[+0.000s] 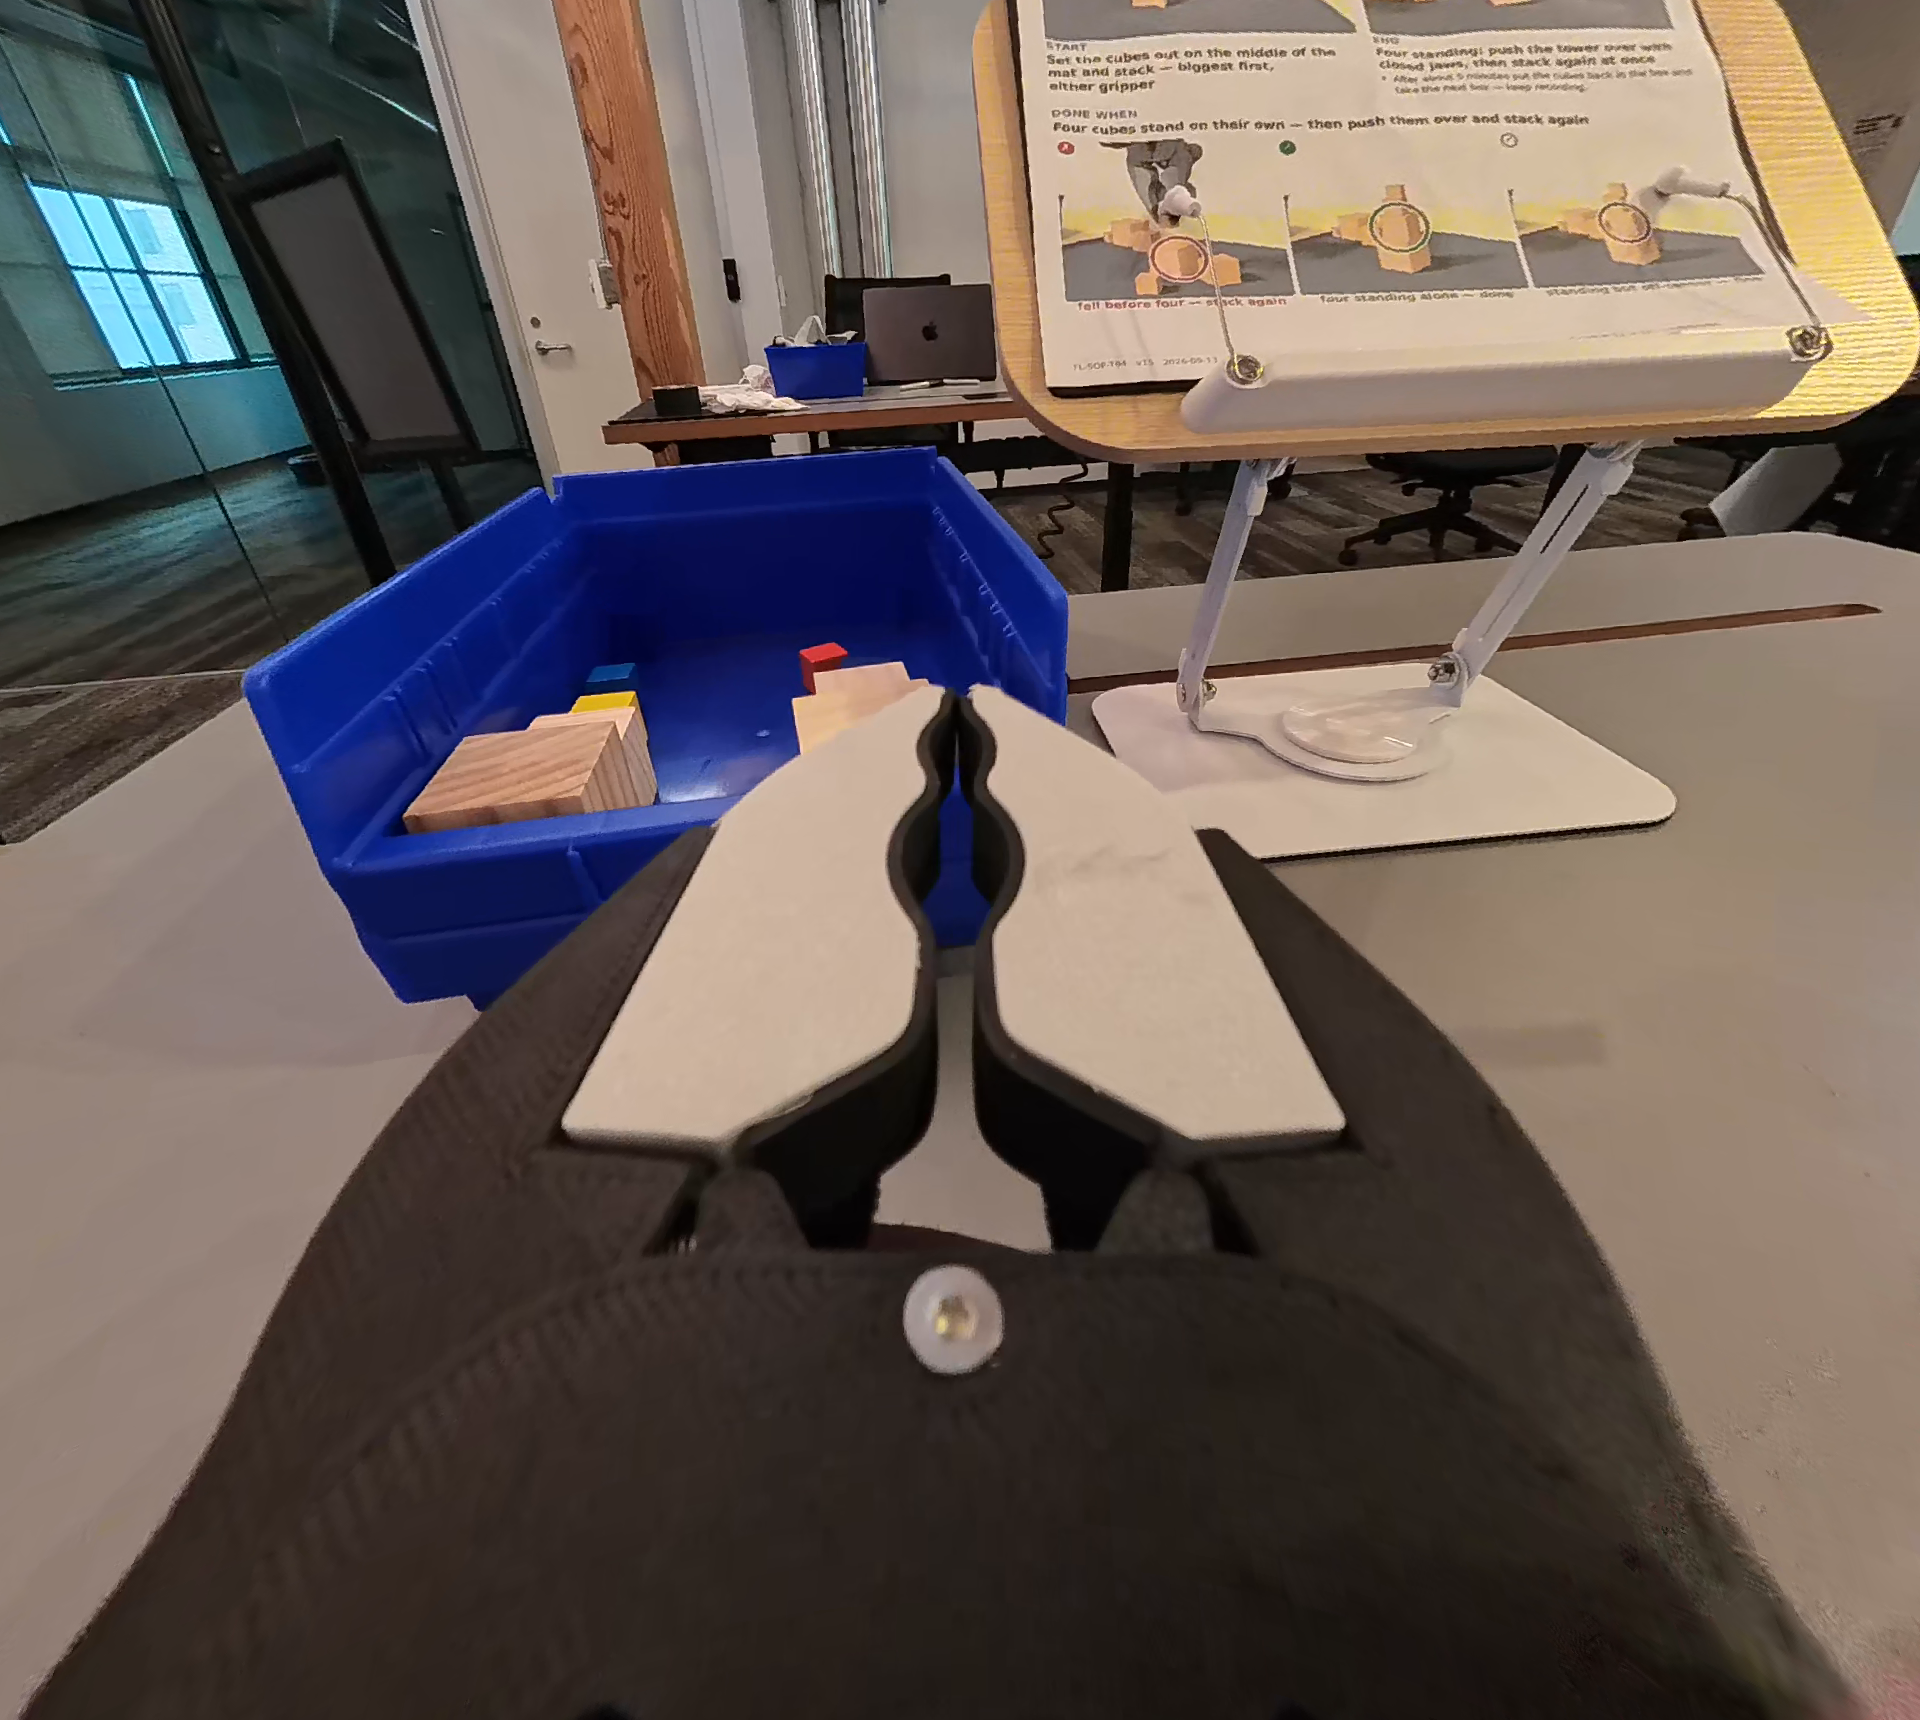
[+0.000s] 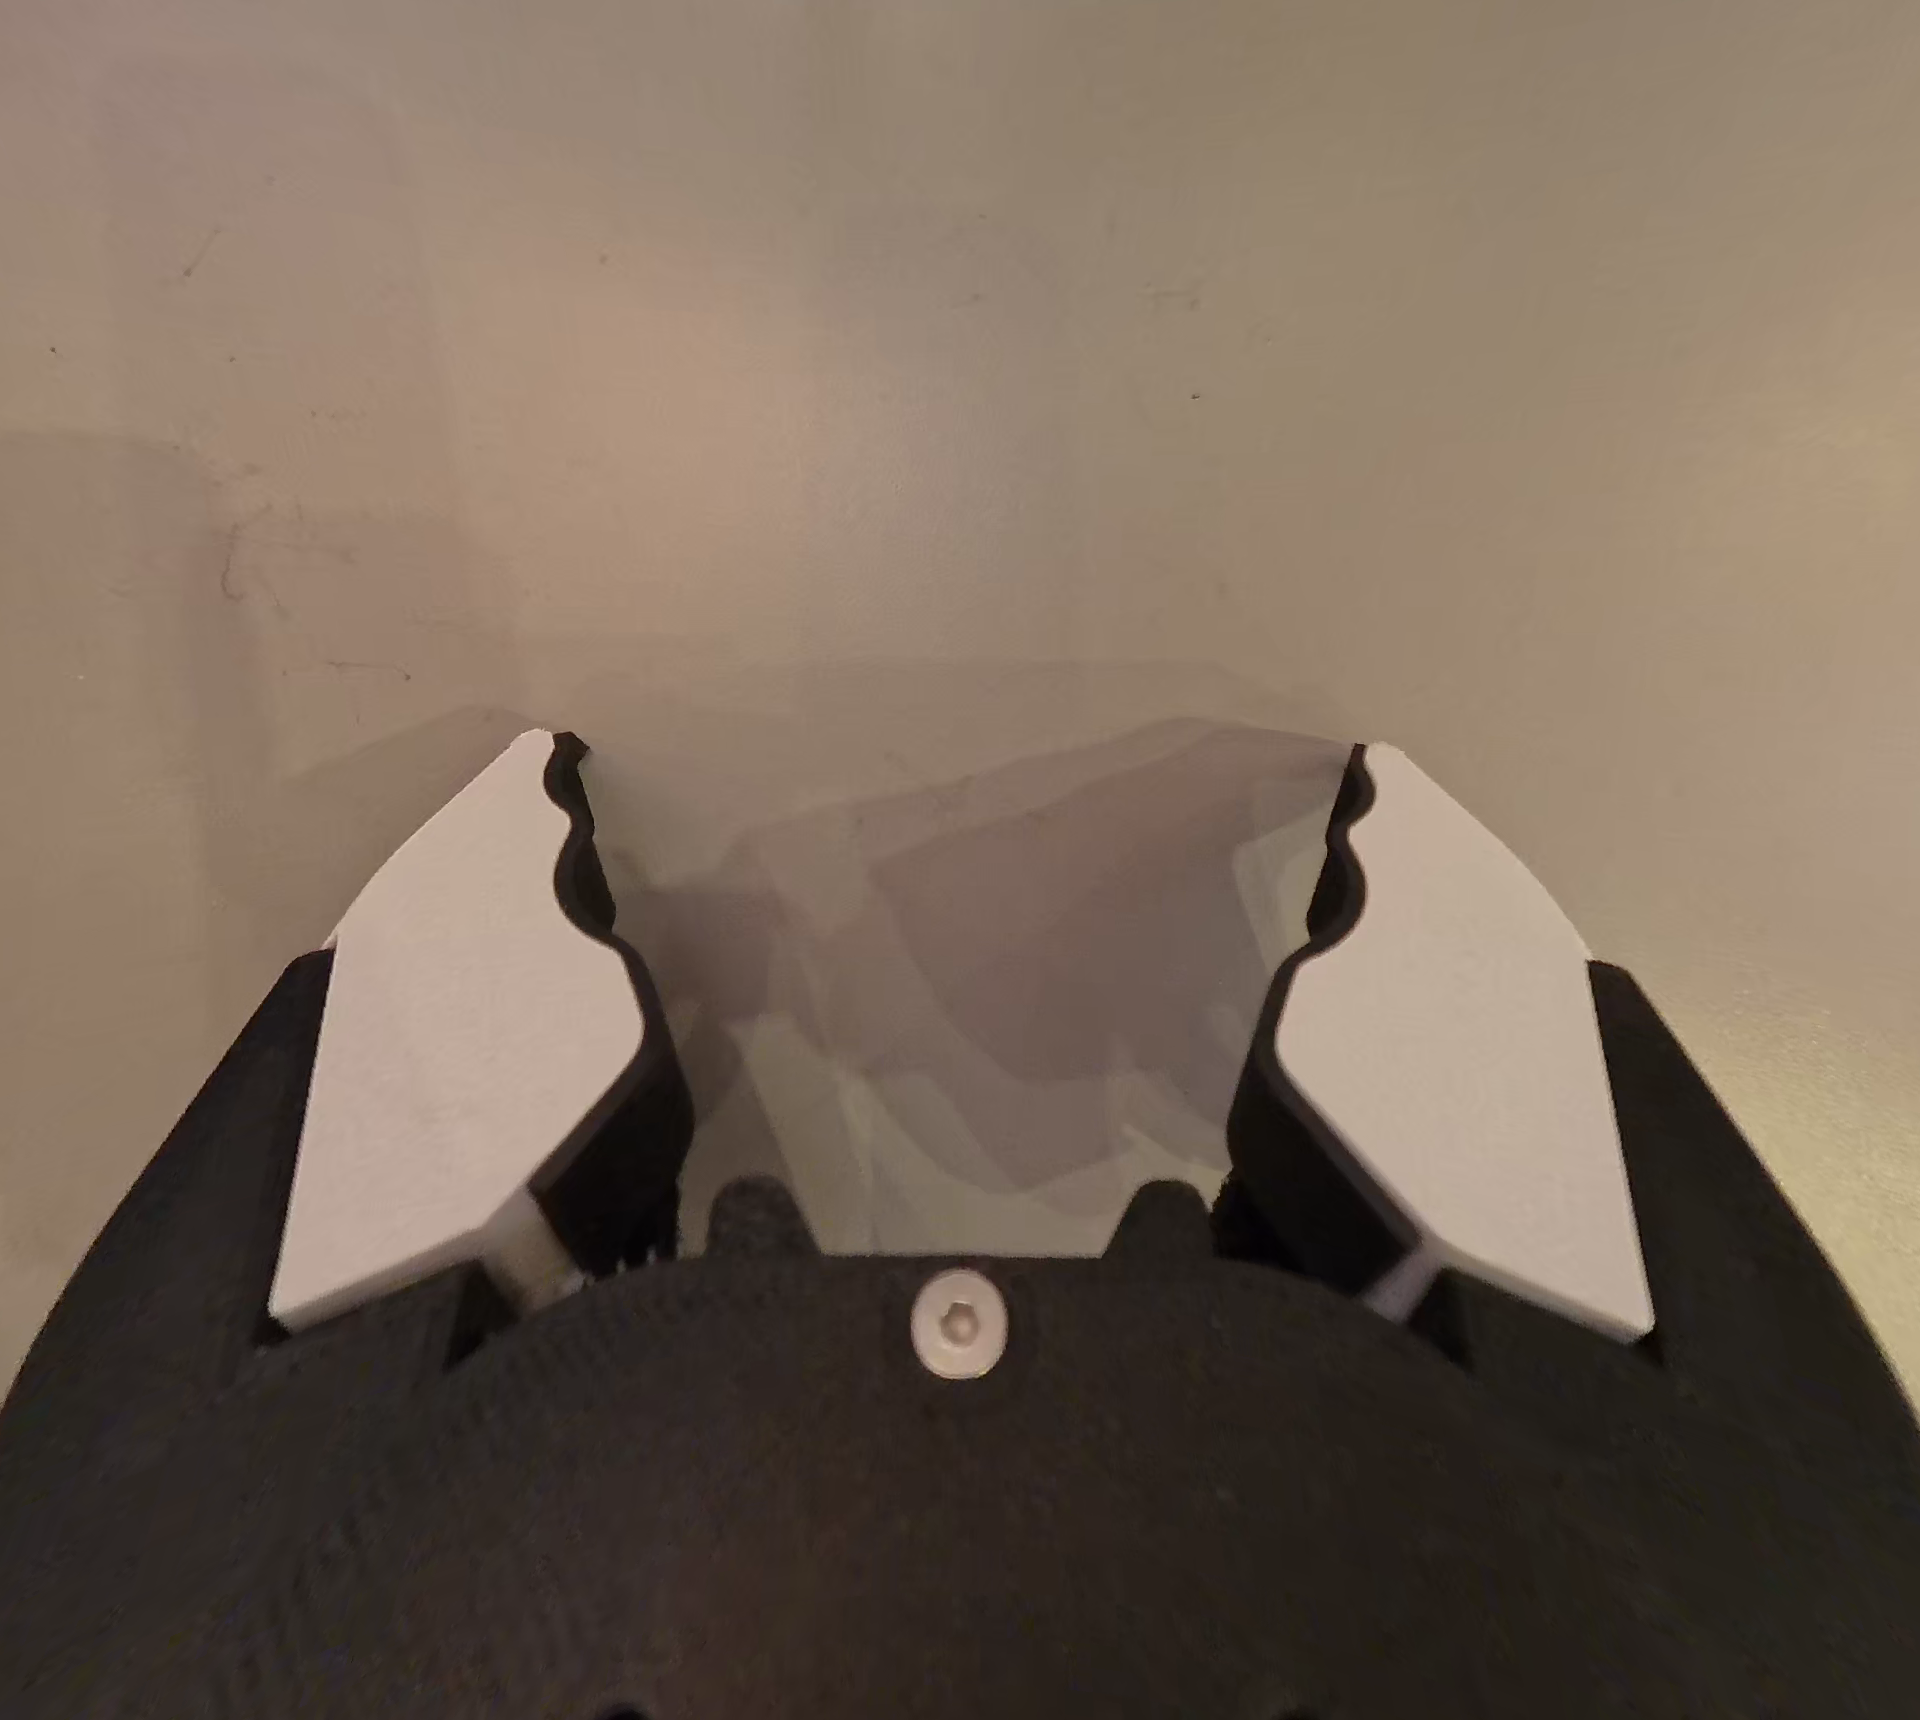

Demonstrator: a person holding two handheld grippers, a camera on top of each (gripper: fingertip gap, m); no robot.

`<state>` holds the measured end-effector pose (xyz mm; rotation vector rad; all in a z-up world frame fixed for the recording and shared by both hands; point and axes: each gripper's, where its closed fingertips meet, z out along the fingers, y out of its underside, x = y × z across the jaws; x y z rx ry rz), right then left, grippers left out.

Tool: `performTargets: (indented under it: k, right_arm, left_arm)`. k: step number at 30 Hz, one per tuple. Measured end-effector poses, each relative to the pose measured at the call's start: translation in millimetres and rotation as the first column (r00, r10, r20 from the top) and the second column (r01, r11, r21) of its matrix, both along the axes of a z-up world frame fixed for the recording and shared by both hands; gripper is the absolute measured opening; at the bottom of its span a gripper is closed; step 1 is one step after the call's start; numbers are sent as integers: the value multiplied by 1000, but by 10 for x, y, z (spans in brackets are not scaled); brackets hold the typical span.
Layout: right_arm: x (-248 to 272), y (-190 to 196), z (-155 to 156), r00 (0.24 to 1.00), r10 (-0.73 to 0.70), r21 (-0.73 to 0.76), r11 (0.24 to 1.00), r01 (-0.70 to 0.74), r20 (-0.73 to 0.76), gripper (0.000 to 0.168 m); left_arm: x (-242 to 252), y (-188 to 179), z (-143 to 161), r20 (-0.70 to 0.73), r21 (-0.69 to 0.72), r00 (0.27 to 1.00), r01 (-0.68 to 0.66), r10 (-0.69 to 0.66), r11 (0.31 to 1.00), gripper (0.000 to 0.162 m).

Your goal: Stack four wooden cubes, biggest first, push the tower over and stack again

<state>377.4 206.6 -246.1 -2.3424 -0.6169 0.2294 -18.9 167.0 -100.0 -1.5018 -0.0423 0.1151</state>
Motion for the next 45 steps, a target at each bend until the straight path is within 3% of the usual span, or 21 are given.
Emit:
performTargets:
  k: [6, 12, 26, 29, 31, 36, 45]
  right_arm:
    - [0, 0, 0, 1000, 0, 0, 1000, 0, 0, 133]
    - [0, 0, 0, 1000, 0, 0, 1000, 0, 0, 133]
    - [-2, 16, -5, 1000, 9, -4, 1000, -9, 0, 136]
    - [24, 66, 6, 1000, -19, 2, 1000, 19, -4, 129]
    - [3, 101, -15, 1000, 10, -11, 1000, -10, 3, 139]
    - [-12, 148, -28, 998, 60, -19, 998, -59, 8, 146]
    - [-21, 199, -28, 995, 96, -20, 995, -96, 3, 147]
  left_arm:
    - [-11, -16, 31, 27, 16, 1000, 14, -14, 1000, 0]
    - [49, -19, 83, 34, 29, 999, 40, -41, 999, 11]
    - [231, 12, 62, 17, 21, 995, 94, -95, 995, 9]
    - [255, 17, 58, 10, 19, 995, 100, -100, 995, 7]
    - [269, 19, 59, 4, 19, 995, 104, -104, 994, 6]
    - [297, 32, 60, 0, 17, 994, 113, -113, 993, 5]
    - [362, 52, 58, -10, 13, 992, 129, -129, 992, 5]
